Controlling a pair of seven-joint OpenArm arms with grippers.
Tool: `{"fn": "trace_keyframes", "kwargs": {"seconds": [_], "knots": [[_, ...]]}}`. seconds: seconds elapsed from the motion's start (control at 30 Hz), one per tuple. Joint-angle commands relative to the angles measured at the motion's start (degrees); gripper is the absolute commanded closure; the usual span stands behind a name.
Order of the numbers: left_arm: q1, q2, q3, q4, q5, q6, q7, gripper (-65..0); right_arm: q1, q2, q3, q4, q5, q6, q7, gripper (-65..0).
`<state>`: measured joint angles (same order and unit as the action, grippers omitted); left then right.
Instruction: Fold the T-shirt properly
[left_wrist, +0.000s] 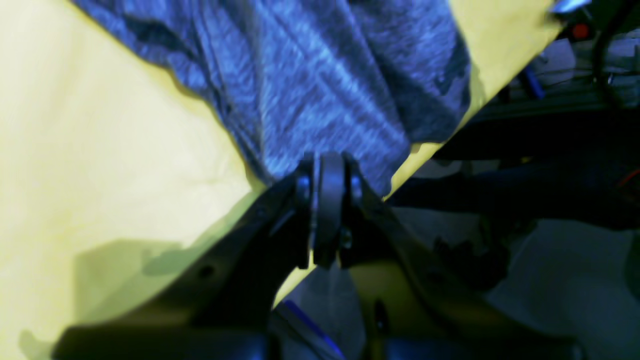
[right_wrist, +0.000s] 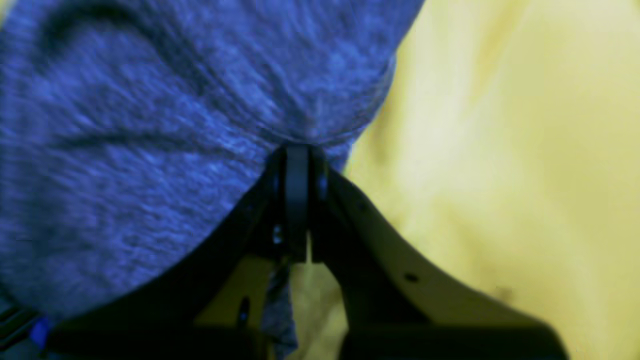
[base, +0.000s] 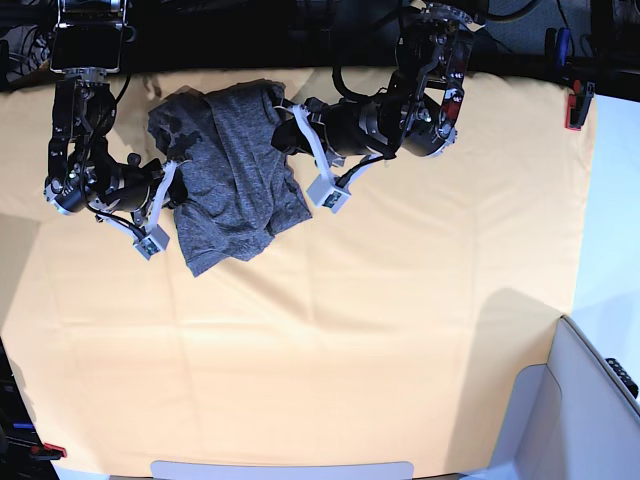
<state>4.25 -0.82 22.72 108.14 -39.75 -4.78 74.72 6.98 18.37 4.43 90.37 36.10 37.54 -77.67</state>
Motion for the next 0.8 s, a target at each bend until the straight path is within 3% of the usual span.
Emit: {"fn": "trace_keyframes", "kwargs": {"seconds": [0.0, 0.2, 0.33, 0.53, 0.63, 0.77], "knots": [[-0.3, 0.2, 0.1, -0.6, -0.7, -0.2, -0.7, -2.0, 2.1, 0.5, -0.3, -0.5, 0.8, 0.7, 0.6, 0.0], [-0.3, -0.2, 2.7, -7.2, -0.6, -0.3, -6.1, -2.0, 5.3, 0.4, -7.5, -7.6, -0.4, 0.3, 6.8, 0.0], [-0.3, -0.4, 3.1, -10.0, -0.4, 0.2, -7.0, -2.0, 6.7, -0.5, -10.4, -9.1, -10.5, 0.3, 8.6, 0.0], [-0.3, -5.1, 2.7, -10.2, -0.4, 0.2, -7.1, -2.0, 6.2, -4.5, -10.4, -4.8, -27.5, 0.3, 8.7, 0.0], [-0.5, -6.5, 2.7, -10.1, -0.4, 0.2, -7.2, -2.0, 5.0, -5.3, -10.2, -1.3, -32.1, 0.3, 8.7, 0.0], [-0.9, -7.2, 2.7, -10.0, -0.4, 0.2, -7.2, -2.0, 3.3, -5.5, -10.2, 5.7, -32.5, 0.3, 8.5, 0.0]]}}
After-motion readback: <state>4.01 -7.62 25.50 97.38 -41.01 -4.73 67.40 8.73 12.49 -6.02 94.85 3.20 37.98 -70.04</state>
